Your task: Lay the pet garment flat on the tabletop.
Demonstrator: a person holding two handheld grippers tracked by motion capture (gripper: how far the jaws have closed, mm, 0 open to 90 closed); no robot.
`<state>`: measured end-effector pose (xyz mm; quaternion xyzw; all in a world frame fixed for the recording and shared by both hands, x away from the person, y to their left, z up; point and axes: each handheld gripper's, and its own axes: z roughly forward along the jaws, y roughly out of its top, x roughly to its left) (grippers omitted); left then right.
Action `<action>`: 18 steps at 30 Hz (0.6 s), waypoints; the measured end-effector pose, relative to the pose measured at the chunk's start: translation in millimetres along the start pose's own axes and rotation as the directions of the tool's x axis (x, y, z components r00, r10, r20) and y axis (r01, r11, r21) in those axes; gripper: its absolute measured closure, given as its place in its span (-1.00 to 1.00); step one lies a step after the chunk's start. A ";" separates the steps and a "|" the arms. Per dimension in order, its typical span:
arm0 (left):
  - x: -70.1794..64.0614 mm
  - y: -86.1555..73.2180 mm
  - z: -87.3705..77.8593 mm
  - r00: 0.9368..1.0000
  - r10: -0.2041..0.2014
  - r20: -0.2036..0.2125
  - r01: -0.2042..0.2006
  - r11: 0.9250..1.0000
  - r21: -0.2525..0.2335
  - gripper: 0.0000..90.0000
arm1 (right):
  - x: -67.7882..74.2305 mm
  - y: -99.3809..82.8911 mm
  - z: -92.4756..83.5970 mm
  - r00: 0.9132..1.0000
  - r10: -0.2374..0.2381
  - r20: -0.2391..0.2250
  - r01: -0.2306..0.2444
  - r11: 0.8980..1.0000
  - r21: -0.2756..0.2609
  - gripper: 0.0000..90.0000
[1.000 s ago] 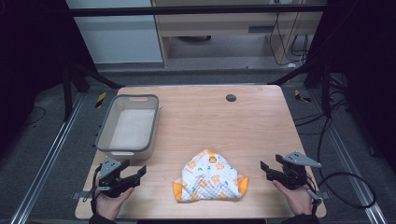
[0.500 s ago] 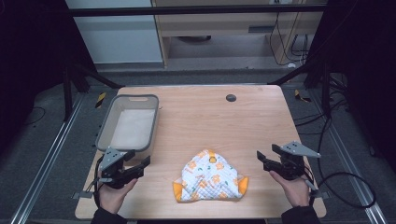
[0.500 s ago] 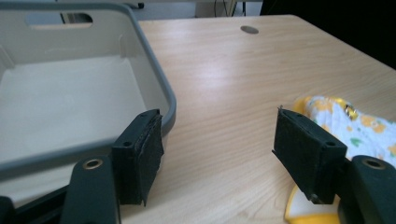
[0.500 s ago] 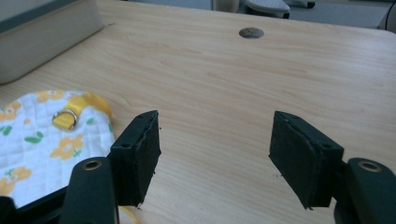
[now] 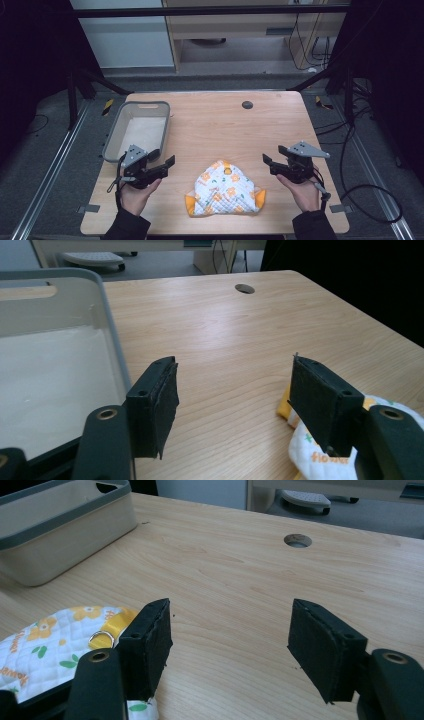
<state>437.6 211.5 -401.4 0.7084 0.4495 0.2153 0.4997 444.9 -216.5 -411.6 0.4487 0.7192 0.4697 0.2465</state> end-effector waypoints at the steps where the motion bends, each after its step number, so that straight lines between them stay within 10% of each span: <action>1: 0.0 0.0 0.0 1.000 0.000 0.000 0.000 1.000 0.000 -0.21 | 0.0 0.0 0.0 1.000 0.000 0.000 0.000 1.000 0.000 -0.26; 18: -30.0 -18.2 43.1 0.992 0.075 0.099 -0.090 0.985 0.148 -0.17 | 20.1 -16.5 26.3 0.993 -0.043 -0.110 0.054 0.993 0.100 -0.15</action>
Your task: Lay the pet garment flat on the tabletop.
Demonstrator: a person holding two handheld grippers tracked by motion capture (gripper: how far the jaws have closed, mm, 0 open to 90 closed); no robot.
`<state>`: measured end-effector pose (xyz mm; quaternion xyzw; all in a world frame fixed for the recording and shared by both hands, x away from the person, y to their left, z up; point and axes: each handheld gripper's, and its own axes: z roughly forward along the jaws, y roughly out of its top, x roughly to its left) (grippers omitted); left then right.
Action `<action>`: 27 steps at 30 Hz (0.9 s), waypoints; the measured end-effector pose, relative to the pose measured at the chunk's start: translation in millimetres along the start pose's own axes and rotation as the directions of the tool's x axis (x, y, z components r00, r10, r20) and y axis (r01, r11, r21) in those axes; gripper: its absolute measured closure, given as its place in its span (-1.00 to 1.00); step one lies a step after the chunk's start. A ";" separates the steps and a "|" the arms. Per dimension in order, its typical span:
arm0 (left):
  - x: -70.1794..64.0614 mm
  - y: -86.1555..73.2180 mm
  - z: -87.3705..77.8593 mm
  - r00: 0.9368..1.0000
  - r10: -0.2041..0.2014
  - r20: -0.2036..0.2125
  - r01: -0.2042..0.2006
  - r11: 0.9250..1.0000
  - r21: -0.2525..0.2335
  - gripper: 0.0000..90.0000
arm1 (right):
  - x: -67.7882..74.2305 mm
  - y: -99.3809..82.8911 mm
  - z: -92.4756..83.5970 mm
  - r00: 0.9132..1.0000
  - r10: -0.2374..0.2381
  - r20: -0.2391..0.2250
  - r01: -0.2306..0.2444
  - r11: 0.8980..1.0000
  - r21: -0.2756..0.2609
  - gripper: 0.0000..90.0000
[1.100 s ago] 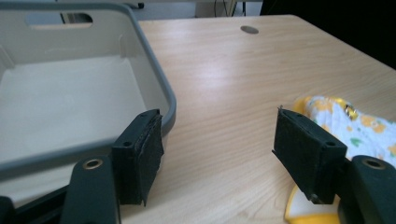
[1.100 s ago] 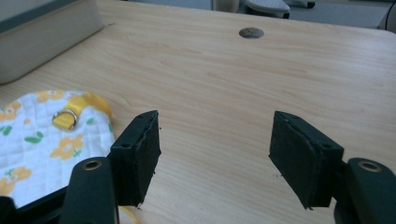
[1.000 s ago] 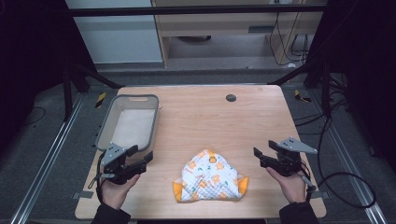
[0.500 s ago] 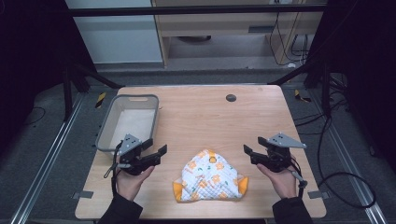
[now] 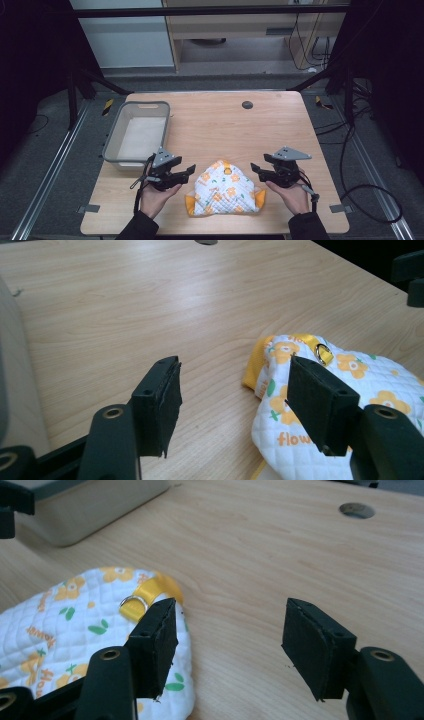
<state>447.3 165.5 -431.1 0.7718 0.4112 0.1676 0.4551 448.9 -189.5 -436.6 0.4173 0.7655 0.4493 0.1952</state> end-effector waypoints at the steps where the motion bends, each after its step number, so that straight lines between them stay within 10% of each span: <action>1: 0.0 0.0 0.0 1.000 0.000 0.000 0.000 1.000 0.000 -0.17 | 0.0 0.0 0.0 1.000 0.000 0.000 0.000 1.000 0.000 -0.15; 27: -16.9 -21.3 50.5 0.991 0.016 0.134 -0.043 0.979 0.199 0.25 | 19.7 -23.5 47.9 0.990 -0.026 -0.140 0.050 0.984 0.172 0.05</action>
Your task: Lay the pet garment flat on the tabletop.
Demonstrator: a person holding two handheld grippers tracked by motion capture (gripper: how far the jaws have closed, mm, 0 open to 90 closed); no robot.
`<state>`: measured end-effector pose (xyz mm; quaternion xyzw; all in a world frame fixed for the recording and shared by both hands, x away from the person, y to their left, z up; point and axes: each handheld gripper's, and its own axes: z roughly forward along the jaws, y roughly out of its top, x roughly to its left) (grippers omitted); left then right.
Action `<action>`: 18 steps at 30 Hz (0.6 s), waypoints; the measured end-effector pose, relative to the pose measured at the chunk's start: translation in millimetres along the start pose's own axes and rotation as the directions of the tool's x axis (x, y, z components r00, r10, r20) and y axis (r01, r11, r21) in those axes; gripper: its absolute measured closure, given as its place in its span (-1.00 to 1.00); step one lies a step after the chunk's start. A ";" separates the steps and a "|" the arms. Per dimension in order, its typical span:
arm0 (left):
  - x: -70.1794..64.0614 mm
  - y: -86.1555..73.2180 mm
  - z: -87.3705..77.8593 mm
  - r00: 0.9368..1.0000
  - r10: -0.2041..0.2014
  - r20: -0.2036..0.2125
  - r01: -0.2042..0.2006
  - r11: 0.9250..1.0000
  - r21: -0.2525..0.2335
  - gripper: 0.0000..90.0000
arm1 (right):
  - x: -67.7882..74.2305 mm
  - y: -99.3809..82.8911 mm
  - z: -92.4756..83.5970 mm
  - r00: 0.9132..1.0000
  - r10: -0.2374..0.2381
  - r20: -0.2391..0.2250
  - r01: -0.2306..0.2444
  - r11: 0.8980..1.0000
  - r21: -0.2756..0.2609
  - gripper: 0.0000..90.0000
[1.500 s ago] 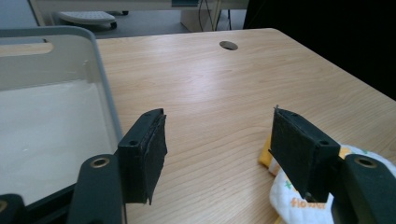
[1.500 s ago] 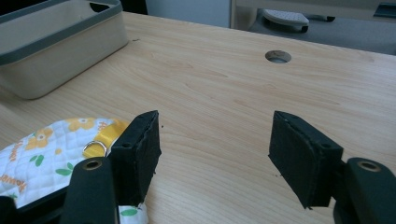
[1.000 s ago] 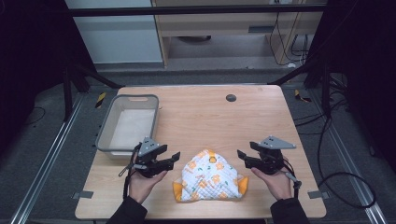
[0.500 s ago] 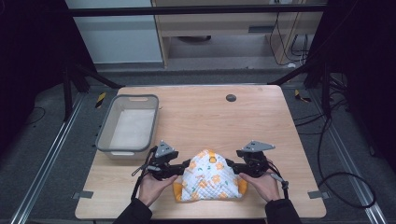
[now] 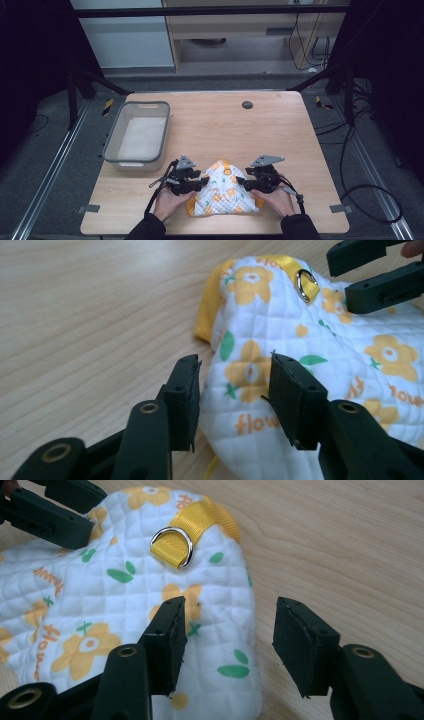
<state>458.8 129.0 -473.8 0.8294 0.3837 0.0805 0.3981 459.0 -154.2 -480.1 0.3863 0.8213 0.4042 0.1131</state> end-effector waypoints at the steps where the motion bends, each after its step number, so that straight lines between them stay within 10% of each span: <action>1: -0.6 -1.1 2.5 1.000 0.012 0.001 -0.012 1.000 0.008 0.28 | 0.6 -1.5 1.7 1.000 0.003 -0.010 -0.003 1.000 0.008 0.11; 18: -9.0 -2.3 5.7 0.999 0.047 0.015 -0.048 0.998 0.042 0.84 | 6.9 -1.1 2.2 0.999 -0.009 -0.035 0.010 0.999 0.033 0.83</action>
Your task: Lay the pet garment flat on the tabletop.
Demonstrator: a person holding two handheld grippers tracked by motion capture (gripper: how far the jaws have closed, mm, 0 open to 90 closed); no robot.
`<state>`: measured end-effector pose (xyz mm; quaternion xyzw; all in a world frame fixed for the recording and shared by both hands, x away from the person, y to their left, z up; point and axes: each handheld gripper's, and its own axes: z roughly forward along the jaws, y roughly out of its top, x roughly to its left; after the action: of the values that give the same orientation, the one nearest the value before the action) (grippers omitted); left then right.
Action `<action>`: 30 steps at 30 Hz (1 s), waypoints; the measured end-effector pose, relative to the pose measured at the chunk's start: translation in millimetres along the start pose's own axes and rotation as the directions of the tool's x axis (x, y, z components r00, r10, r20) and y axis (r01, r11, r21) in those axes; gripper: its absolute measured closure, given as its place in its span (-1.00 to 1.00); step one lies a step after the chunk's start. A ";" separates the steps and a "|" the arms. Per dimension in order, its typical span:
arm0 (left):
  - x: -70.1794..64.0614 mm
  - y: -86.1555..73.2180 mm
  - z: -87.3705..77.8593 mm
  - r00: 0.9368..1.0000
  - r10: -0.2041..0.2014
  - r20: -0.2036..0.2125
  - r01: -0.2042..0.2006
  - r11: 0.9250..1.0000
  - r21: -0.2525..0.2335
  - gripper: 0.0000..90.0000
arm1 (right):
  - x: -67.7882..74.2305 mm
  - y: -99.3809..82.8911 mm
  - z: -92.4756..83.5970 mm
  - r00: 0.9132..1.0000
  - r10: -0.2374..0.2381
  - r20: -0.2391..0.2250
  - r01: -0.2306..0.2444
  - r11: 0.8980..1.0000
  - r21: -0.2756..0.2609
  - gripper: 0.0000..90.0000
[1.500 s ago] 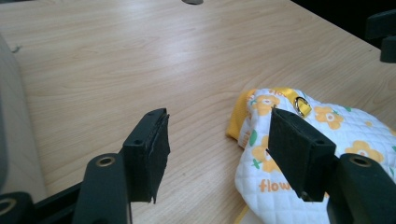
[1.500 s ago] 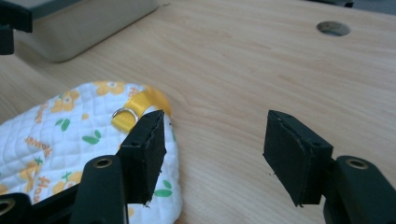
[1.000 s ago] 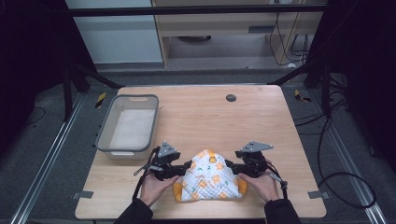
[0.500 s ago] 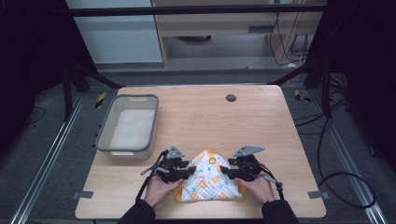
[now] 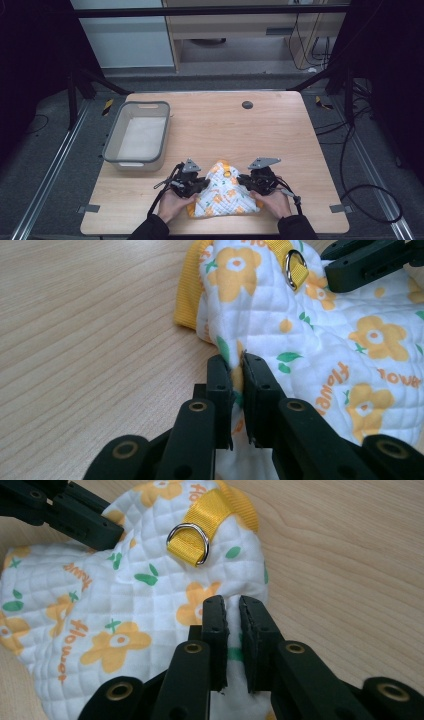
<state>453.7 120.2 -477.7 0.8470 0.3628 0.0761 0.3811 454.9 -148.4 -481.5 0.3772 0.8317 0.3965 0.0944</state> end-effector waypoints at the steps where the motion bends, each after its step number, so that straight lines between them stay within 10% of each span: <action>1: 0.1 0.5 -1.7 1.000 0.005 -0.001 -0.005 1.000 -0.006 0.84 | 0.3 0.4 -1.0 1.000 0.001 -0.003 -0.001 1.000 -0.006 0.84; 10: -8.7 9.3 -28.7 1.000 0.022 0.007 -0.021 0.994 -0.108 0.85 | 7.1 4.1 -28.6 1.000 -0.008 0.002 0.008 0.993 -0.119 0.86; 30: -28.9 55.2 -89.7 0.995 0.096 -0.025 -0.099 0.948 -0.303 0.86 | 21.7 34.5 -84.2 0.998 -0.039 0.051 0.054 0.940 -0.336 0.86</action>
<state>427.1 129.1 -372.2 0.7948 0.3063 0.1538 0.5009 420.4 -168.9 -396.9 0.3441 0.7580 0.5222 0.1851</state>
